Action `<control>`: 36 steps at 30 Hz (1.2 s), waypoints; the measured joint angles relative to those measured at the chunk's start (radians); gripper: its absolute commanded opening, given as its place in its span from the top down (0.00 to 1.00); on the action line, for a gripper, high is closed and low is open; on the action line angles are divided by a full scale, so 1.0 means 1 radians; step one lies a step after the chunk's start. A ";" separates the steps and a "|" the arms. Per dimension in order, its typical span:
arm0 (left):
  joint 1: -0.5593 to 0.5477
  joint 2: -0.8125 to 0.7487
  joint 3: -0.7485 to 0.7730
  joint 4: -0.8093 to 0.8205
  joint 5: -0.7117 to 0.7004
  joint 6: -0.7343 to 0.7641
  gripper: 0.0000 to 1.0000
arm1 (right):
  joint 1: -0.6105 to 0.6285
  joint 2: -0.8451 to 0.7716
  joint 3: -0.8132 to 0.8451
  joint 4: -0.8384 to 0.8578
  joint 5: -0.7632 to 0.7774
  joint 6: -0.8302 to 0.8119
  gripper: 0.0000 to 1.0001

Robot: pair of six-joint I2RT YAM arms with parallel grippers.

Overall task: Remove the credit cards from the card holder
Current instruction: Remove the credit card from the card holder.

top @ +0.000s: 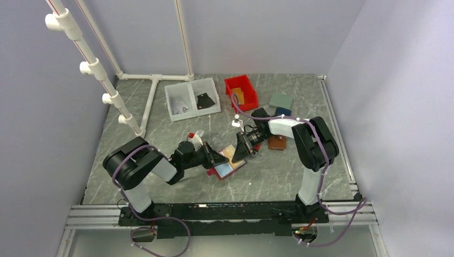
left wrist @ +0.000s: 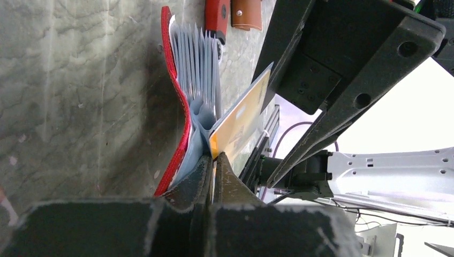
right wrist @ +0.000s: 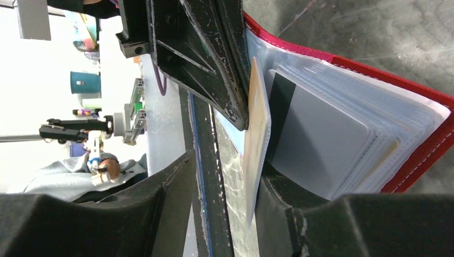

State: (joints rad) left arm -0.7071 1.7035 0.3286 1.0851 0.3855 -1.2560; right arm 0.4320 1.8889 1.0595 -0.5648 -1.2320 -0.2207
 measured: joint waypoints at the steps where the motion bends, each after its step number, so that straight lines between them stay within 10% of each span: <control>1: 0.002 0.008 0.002 0.007 0.006 0.003 1.00 | -0.002 0.000 0.000 -0.004 0.000 -0.003 0.55; 9: 0.013 0.016 0.020 0.011 0.063 0.033 0.85 | -0.016 0.001 0.001 -0.010 0.038 -0.005 1.00; 13: 0.014 0.016 0.023 0.003 0.070 0.042 0.69 | -0.017 0.005 0.001 -0.008 0.043 0.006 1.00; 20: 0.020 0.032 0.025 0.049 0.083 0.039 0.70 | -0.018 0.009 0.000 0.018 0.008 0.047 1.00; 27: 0.031 0.050 0.023 0.108 0.080 0.019 0.97 | -0.027 0.009 0.000 0.049 -0.028 0.086 1.00; 36: 0.050 0.055 0.021 0.138 0.111 0.019 1.00 | -0.031 0.010 0.008 0.022 -0.064 0.063 0.56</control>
State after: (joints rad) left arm -0.6575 1.7580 0.3496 1.2232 0.4965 -1.2369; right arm 0.4007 1.8992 1.0672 -0.5430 -1.2964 -0.1581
